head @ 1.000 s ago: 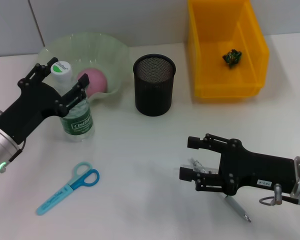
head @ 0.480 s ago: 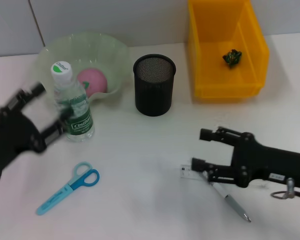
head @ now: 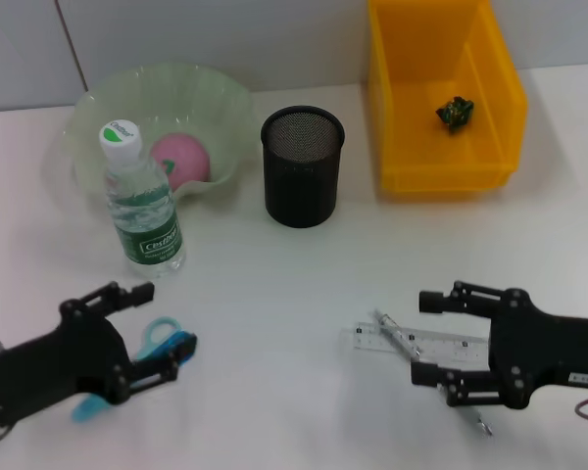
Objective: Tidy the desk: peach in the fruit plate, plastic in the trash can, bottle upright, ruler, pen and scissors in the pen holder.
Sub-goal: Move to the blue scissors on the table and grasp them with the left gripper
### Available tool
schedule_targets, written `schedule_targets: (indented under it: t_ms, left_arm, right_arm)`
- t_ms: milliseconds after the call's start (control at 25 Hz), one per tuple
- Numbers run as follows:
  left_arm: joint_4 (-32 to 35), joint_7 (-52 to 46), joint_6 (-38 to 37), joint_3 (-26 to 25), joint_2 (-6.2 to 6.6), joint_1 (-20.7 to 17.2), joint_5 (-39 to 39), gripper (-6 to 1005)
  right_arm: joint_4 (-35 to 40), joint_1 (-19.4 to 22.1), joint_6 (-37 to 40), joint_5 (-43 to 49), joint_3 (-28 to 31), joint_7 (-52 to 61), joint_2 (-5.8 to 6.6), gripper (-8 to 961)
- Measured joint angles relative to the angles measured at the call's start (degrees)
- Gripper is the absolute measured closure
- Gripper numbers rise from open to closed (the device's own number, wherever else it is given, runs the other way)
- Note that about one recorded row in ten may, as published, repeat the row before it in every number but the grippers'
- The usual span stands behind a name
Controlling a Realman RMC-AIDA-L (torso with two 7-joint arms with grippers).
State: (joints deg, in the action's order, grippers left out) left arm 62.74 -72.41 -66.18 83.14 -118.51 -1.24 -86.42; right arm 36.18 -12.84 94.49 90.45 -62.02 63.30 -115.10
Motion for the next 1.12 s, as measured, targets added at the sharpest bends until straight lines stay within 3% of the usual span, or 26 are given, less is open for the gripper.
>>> schedule_targets:
  t_ms: [40,80,120,160,280,360,560,600,760,840,960,1120]
  left_arm:
    - [4.5,-3.7,2.0,2.2,0.04,-1.9,-2.8,195]
    - [4.5,-3.7,2.0,2.2,0.04,-1.9,-2.8,195]
    - [12.1,-11.4,4.2,4.9,0.07,-4.2,-9.3,195]
    - [15.5,-15.7,4.6,5.9,0.00,-5.1,-12.9,195]
    - [19.5,-22.1,4.9,6.8,-0.06,-5.8,-17.8,195]
    - [26.5,-34.5,5.6,8.3,-0.07,-6.7,-27.0,196]
    - [32.0,-47.5,5.7,10.3,-0.05,-6.0,-37.6,196]
    - [35.0,-58.6,3.3,11.9,0.03,-3.7,-46.4,196]
    - [36.2,-69.2,-1.0,13.7,-0.12,0.4,-54.9,197]
    - [37.0,-76.7,-7.3,15.8,-0.17,5.6,-60.0,197]
    - [37.2,-77.1,-8.1,16.0,-0.18,6.1,-60.3,198]
    - [38.4,-81.9,-13.7,16.3,-0.28,10.5,-64.9,200]
  right_arm:
    - [0.0,0.0,0.0,0.8,0.3,0.2,-0.04,153]
    - [0.0,0.0,0.0,0.8,0.3,0.2,-0.04,153]
    - [0.1,0.0,0.0,1.7,0.8,0.3,-0.03,154]
    - [0.1,0.1,0.0,2.0,1.2,0.4,0.00,154]
    - [0.3,0.4,0.0,2.2,2.0,0.4,0.16,154]
    - [0.4,0.8,0.0,3.2,4.0,0.4,0.34,155]
    - [1.0,0.9,0.1,5.0,6.6,0.0,0.18,156]
    - [1.2,1.0,0.1,5.2,6.8,0.0,0.11,156]
    - [1.5,1.0,0.1,5.2,6.8,-0.1,0.05,157]
    - [1.6,0.8,0.2,5.2,6.9,-0.1,0.05,157]
    - [1.6,0.6,0.1,5.3,6.9,-0.1,0.05,157]
    - [1.6,0.3,-0.4,5.3,6.9,-0.2,0.01,158]
